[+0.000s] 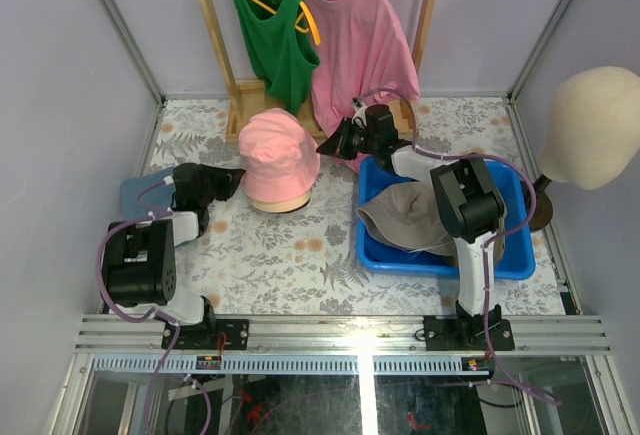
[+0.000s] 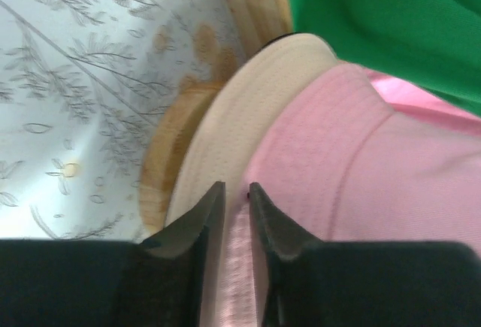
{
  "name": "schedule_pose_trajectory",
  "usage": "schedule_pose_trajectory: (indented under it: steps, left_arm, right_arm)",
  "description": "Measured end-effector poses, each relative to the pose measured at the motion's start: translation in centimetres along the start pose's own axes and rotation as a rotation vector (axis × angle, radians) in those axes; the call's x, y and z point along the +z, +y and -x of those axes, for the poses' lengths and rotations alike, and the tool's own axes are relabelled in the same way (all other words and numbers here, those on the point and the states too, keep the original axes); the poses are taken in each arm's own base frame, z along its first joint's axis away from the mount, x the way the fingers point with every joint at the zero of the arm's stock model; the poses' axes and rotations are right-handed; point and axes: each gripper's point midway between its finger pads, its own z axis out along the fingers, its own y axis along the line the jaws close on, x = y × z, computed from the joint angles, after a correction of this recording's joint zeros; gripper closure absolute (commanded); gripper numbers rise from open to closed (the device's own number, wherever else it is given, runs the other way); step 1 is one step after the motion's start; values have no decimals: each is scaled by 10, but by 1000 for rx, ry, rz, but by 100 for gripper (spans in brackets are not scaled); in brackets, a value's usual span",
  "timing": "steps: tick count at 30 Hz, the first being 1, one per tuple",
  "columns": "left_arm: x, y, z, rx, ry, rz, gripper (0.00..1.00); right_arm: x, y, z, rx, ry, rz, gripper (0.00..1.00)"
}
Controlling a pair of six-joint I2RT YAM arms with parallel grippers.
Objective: Stack the hats
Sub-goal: Stack the hat on the hat.
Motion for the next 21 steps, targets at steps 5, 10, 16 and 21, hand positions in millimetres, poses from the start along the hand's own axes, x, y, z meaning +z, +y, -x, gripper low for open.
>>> schedule_pose_trajectory:
  steps: [5,10,16,21]
  left_arm:
    - [-4,17,1,2,-11,95,46]
    - [-14,11,11,12,-54,135,39]
    - [-35,-1,25,18,-134,144,39]
    - [-63,-23,36,48,-219,112,39]
  right_arm:
    - [-4,-10,-6,-6,24,-57,48]
    - [-14,-12,-8,-18,40,-107,34]
    - [-39,13,5,-77,-8,-118,34]
    - [-68,33,6,-117,-35,-135,34]
